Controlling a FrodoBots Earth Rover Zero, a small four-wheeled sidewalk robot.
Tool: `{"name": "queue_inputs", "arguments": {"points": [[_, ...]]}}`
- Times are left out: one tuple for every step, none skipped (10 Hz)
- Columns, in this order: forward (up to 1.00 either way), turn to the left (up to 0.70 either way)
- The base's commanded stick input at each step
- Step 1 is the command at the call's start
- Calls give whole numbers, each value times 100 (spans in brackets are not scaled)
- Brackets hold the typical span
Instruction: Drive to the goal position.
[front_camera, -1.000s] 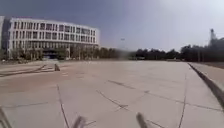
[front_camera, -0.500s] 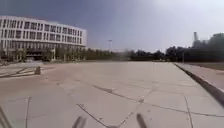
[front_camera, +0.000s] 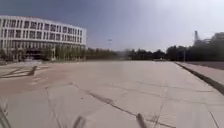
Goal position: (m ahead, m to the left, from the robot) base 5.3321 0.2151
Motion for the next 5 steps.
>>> {"name": "queue_inputs", "arguments": {"points": [[100,-40],[100,-40],[100,-40],[100,-40],[100,-40]]}}
